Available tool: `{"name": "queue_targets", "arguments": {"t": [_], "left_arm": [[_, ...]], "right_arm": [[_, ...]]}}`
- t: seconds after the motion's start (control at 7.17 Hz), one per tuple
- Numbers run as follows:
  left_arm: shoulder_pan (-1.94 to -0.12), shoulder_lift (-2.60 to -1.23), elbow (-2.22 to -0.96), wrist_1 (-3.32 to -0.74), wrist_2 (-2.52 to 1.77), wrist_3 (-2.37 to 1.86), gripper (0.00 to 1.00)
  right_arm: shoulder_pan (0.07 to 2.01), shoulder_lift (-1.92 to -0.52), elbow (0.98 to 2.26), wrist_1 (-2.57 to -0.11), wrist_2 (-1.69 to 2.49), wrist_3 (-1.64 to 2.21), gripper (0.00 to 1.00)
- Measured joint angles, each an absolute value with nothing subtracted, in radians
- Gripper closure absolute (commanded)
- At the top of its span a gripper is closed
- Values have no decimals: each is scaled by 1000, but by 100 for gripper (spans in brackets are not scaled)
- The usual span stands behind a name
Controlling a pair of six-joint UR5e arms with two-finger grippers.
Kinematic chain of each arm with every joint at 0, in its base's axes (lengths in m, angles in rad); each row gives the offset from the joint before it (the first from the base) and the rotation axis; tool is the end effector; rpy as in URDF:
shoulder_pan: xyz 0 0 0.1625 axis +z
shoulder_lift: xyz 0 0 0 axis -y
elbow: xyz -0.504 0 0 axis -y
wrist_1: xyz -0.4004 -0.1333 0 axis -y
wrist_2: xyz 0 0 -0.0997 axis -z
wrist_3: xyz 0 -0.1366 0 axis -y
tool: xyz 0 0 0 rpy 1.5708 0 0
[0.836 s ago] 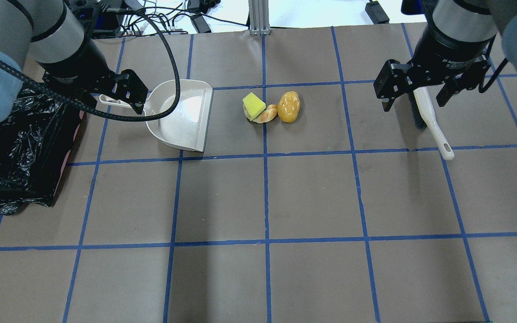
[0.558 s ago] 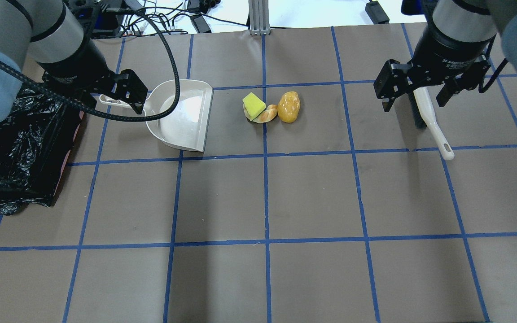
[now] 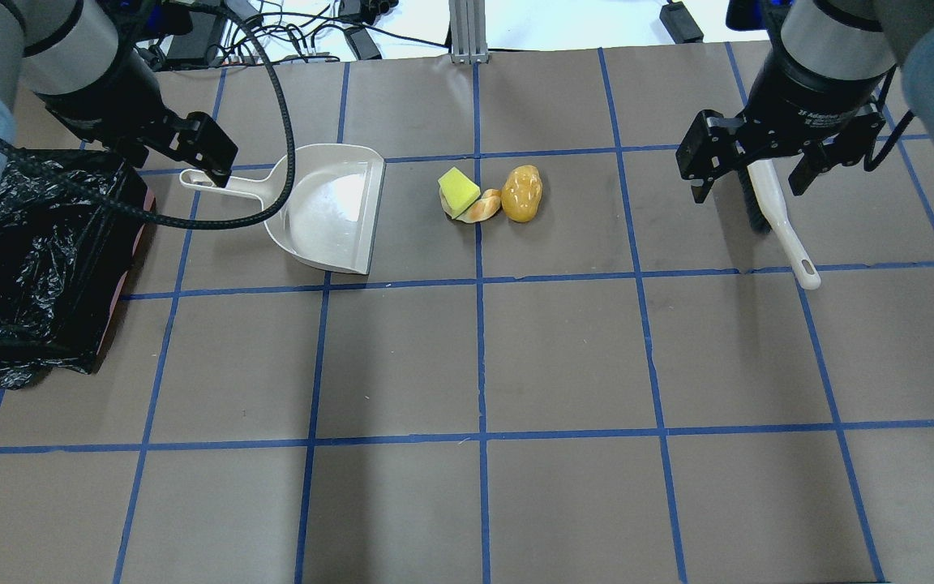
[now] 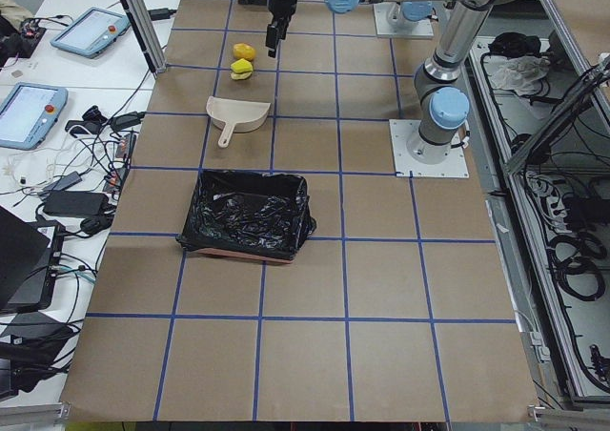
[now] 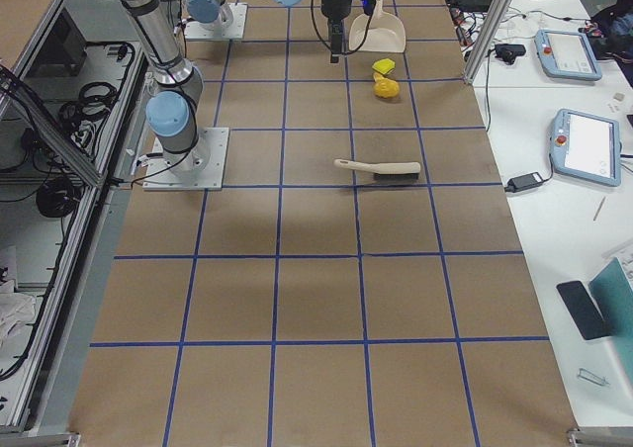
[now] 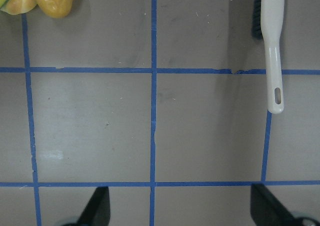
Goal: Sweep and dump trash into bin
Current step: 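Grasp the white dustpan with the left gripper while the right grasps the brush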
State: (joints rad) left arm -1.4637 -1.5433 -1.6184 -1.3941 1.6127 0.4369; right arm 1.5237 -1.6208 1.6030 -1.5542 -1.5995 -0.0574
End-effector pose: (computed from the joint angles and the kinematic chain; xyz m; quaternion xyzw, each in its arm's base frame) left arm -0.0727 -0.5170 0.5390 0.1620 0.9835 -0.0697 0.0411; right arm 0.1069 -0.4806 0.5366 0.0051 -0.9999 -0.0001 0.0144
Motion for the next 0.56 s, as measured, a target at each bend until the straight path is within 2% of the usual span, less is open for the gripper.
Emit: {"name": "queue_targets", "arguments": {"t": [0.28, 0.56], "left_arm": [[-1344, -1587, -1620, -1374, 1618, 749, 4], [-1310, -1679, -1614, -1290, 1620, 1101, 5]], "right_arm": [[1422, -1619, 1626, -1549, -1599, -80, 0], [1309, -1596, 1698, -1622, -1615, -198, 0]]}}
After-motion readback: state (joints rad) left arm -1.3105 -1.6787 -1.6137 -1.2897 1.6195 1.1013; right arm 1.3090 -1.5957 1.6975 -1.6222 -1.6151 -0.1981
